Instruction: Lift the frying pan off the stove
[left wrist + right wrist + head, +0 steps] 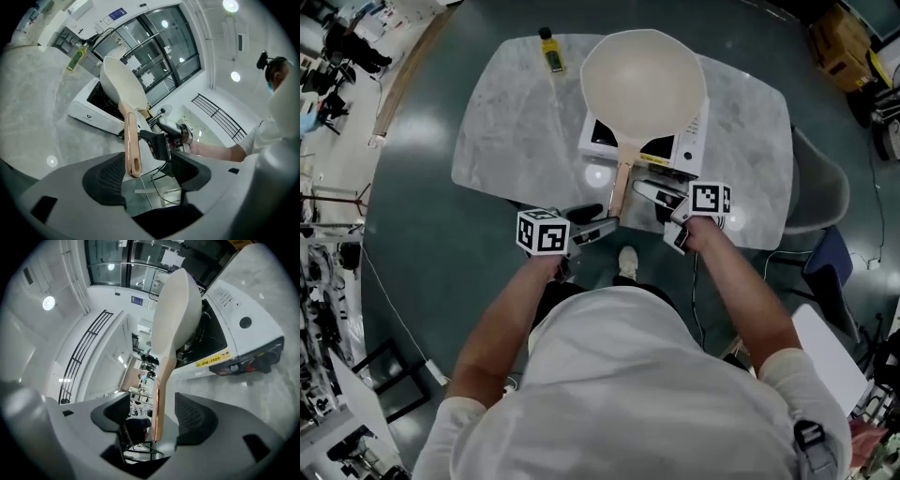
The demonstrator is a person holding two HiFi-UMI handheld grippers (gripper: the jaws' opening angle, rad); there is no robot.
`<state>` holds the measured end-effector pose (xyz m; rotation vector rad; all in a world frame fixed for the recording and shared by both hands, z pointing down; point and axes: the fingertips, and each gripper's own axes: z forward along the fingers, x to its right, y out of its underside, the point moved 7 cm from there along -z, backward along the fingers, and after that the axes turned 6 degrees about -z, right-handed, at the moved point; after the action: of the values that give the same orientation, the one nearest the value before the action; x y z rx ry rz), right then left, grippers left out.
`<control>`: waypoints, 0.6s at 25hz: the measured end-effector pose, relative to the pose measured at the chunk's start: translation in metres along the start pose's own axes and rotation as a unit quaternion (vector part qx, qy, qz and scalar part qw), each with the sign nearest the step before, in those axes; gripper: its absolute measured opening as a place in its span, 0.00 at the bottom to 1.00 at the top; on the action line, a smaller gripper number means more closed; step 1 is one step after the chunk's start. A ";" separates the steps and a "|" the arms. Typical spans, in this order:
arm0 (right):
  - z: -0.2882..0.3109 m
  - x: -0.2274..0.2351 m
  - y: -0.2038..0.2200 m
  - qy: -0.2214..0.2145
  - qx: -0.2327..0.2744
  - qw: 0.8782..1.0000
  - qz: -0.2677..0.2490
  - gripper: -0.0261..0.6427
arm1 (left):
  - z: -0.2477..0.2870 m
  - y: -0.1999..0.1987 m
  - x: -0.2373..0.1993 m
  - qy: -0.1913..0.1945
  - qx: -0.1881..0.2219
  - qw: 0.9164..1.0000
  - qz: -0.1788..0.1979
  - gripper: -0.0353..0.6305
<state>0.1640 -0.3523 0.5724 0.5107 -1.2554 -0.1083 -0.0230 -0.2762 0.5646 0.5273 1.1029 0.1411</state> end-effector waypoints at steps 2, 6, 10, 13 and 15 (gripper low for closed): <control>0.017 0.015 -0.012 -0.001 -0.003 0.999 0.040 0.50 | 0.012 -0.004 -0.009 -0.006 -0.008 1.000 -0.013 0.50; 0.049 0.036 -0.033 -0.019 -0.004 0.997 0.076 0.55 | 0.032 -0.004 -0.025 -0.013 -0.029 0.999 -0.033 0.50; 0.077 0.046 -0.045 -0.033 -0.015 0.996 0.085 0.56 | 0.049 -0.005 -0.034 0.007 -0.040 0.998 -0.045 0.50; 0.089 0.051 -0.051 -0.047 -0.016 0.994 0.093 0.54 | 0.059 -0.005 -0.037 0.024 -0.041 0.997 -0.061 0.50; 0.095 0.052 -0.055 -0.060 -0.009 0.993 0.102 0.50 | 0.065 -0.006 -0.037 0.036 -0.042 0.996 -0.067 0.50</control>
<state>0.1035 -0.4487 0.6147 0.3616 -1.4161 0.0218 0.0166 -0.3169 0.6141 0.3736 1.1942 0.0892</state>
